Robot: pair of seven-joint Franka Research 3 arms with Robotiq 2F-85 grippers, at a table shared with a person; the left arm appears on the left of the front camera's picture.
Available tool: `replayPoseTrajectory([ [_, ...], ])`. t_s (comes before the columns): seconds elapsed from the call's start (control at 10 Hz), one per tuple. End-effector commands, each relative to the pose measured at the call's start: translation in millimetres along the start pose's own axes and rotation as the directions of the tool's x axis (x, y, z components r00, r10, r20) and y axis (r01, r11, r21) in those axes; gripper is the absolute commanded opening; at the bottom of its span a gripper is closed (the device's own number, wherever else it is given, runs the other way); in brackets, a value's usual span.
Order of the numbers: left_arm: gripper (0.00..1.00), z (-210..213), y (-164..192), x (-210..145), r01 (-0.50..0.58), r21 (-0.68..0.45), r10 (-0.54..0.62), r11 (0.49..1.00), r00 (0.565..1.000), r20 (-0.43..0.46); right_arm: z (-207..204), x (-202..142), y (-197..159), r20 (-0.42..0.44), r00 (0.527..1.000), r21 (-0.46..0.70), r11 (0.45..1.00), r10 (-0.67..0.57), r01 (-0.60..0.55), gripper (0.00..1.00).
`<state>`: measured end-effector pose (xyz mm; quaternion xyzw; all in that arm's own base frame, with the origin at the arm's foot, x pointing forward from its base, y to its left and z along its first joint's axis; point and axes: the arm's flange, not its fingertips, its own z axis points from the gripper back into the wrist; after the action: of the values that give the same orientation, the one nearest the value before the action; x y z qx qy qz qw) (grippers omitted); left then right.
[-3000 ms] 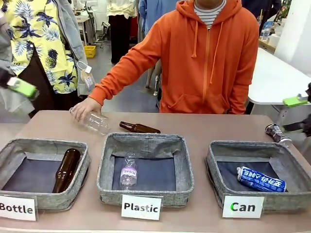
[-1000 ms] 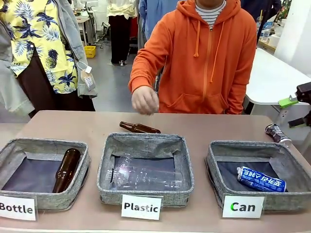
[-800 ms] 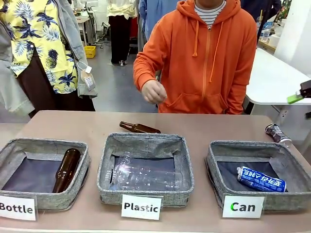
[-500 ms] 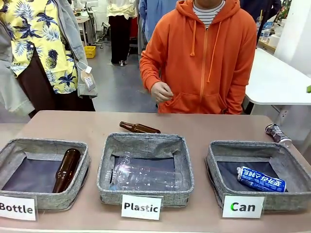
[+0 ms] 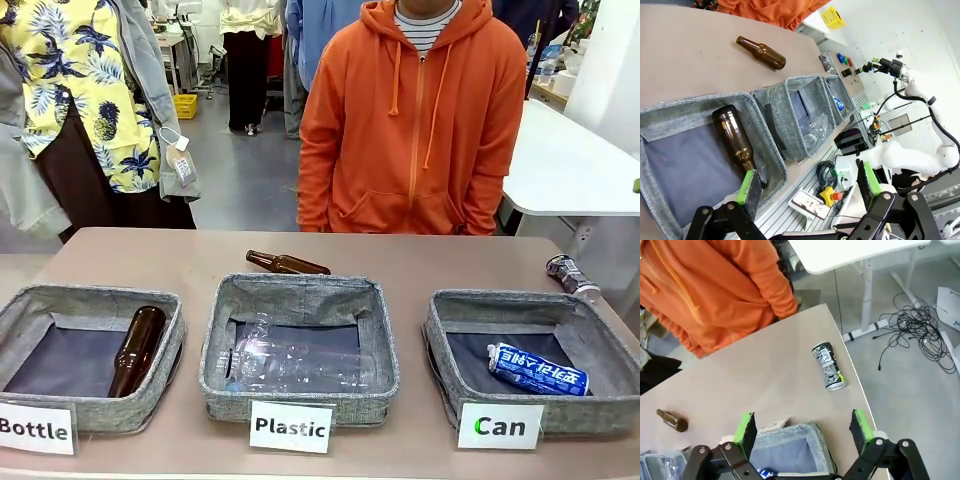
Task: Sort the can waste into the basket.
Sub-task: Pick up the can waste from the table and place it in the right Fabric basket.
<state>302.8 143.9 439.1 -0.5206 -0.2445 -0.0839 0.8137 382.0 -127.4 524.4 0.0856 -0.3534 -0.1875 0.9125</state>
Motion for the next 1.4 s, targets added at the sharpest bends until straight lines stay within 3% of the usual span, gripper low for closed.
replayPoseTrajectory([
  [0.0, 1.00, 0, -2, 1, -0.002, -0.015, 0.002, 1.000, 1.000, 0.011, -16, 10, 11, -0.035, 0.995, -0.068, 0.993, 0.092, -0.095, 1.00],
  [0.3, 1.00, 0, -2, 1, -0.002, -0.015, 0.002, 1.000, 1.000, 0.011, -58, 44, 22, -0.092, 0.943, -0.110, 0.938, 0.321, -0.330, 1.00],
  [0.5, 1.00, 0, -2, 1, -0.002, -0.015, 0.002, 1.000, 1.000, 0.011, -86, 57, 25, -0.137, 0.904, -0.191, 0.884, 0.406, -0.426, 1.00],
  [0.8, 1.00, 0, -2, 1, -0.002, -0.015, 0.002, 1.000, 1.000, 0.011, -132, 73, 21, -0.145, 0.889, -0.286, 0.842, 0.433, -0.457, 1.00],
  [1.3, 1.00, 0, -2, 1, -0.002, -0.015, 0.002, 1.000, 1.000, 0.011, -176, 63, 11, -0.202, 0.863, -0.217, 0.838, 0.463, -0.500, 1.00],
])
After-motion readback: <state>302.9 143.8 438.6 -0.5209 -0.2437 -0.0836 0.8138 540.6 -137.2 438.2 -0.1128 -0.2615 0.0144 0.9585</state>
